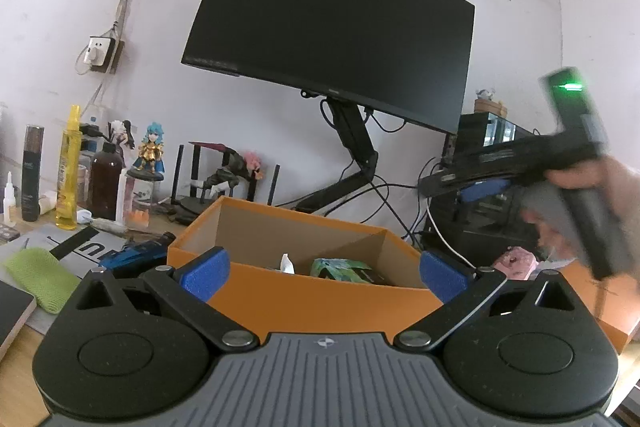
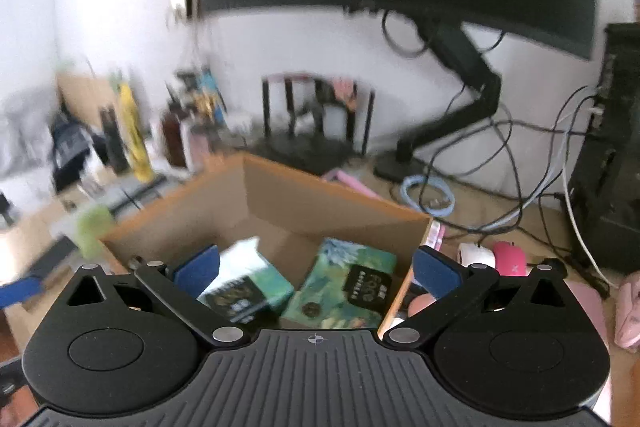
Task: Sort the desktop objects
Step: 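Withdraw the right tool from the box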
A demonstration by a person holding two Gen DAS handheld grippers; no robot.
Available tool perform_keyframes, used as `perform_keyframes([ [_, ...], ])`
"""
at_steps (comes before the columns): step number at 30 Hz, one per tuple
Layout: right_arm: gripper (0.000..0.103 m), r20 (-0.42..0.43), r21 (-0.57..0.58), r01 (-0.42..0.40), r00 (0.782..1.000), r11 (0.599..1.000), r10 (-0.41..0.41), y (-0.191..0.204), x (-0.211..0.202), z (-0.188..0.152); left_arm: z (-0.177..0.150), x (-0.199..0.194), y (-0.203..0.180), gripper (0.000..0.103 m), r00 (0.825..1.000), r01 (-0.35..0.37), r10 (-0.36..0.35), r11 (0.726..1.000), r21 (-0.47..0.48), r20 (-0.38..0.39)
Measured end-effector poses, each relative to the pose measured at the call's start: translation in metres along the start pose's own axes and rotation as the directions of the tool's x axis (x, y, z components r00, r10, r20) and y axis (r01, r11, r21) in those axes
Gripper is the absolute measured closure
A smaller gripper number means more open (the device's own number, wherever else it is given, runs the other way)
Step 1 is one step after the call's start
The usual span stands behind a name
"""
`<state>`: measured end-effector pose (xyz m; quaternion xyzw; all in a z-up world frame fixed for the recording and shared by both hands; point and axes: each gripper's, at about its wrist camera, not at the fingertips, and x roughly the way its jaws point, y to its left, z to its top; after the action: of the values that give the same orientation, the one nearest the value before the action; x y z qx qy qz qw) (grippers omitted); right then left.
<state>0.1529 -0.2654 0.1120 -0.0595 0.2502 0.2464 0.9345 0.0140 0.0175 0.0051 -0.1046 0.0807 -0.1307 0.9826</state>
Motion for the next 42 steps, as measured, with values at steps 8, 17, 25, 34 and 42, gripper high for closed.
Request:
perform_keyframes([
  [8,0.0,0.246,0.039,-0.001,0.969,0.999,-0.009,0.019,-0.091,-0.048,0.002,-0.003,0.0,0.0,1.0,-0.016,0.016,1.0,0.002,0.019],
  [17,0.0,0.488,0.131,-0.059,0.873,0.99,-0.013,0.027,-0.143,-0.127,-0.003,0.0,-0.003,0.0,1.0,-0.014,0.013,1.0,0.013,0.024],
  [25,0.0,0.455,0.336,0.003,0.875,0.942,-0.165,-0.007,-0.117,-0.194,-0.008,0.0,-0.013,0.0,1.0,0.004,-0.004,0.999,0.049,0.017],
  [34,0.0,0.381,0.437,0.135,0.868,0.889,-0.318,-0.023,-0.103,-0.222,-0.017,0.004,-0.022,0.0,1.0,-0.004,0.005,0.996,0.089,-0.013],
  [42,0.0,0.391,0.404,0.129,0.871,0.905,-0.298,-0.016,-0.112,-0.225,-0.021,0.008,-0.028,0.0,0.999,-0.02,0.025,0.993,0.113,-0.042],
])
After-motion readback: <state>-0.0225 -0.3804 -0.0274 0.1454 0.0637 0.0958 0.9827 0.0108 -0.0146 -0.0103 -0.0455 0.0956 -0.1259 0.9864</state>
